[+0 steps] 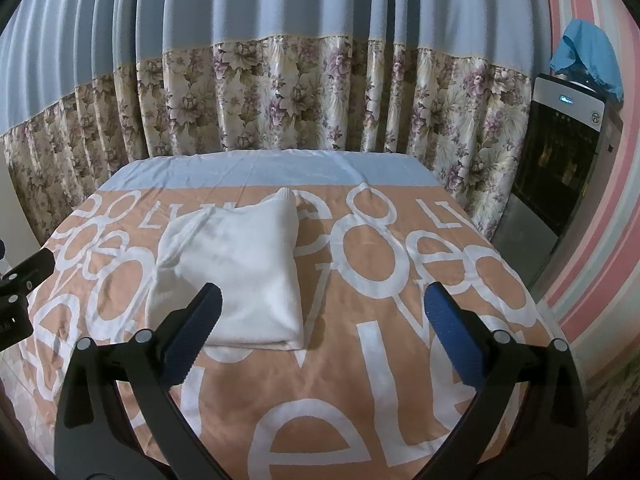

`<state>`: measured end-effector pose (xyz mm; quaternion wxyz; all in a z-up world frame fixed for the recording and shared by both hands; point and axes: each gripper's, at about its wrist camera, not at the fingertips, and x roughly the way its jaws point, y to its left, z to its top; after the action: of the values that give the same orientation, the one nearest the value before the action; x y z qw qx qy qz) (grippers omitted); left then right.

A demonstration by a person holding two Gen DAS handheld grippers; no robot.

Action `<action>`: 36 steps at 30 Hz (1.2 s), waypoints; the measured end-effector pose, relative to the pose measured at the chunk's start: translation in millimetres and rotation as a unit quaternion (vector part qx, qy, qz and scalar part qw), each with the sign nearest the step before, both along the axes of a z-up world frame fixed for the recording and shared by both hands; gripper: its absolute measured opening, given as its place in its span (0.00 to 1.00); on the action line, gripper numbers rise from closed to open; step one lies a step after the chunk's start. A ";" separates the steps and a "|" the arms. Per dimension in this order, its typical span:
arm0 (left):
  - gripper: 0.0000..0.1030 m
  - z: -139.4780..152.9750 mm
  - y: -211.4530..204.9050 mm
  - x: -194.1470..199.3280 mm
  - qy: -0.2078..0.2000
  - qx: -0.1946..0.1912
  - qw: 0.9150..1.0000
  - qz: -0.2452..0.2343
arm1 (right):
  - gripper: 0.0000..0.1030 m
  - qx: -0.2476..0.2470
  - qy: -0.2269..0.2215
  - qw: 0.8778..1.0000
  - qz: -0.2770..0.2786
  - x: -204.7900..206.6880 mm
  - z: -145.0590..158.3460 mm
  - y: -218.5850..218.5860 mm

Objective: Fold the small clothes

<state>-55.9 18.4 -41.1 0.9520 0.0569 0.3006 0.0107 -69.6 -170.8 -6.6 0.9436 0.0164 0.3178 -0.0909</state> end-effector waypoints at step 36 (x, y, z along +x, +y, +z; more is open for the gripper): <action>0.98 1.0 1.1 -1.4 0.006 -0.003 1.000 -0.007 | 0.97 -0.002 -0.002 1.000 0.007 0.8 2.4 -3.5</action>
<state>-57.3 19.5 -40.1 0.9504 0.0566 0.3058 0.0031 -68.8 -174.2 -4.2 0.9450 0.0122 0.3154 -0.0851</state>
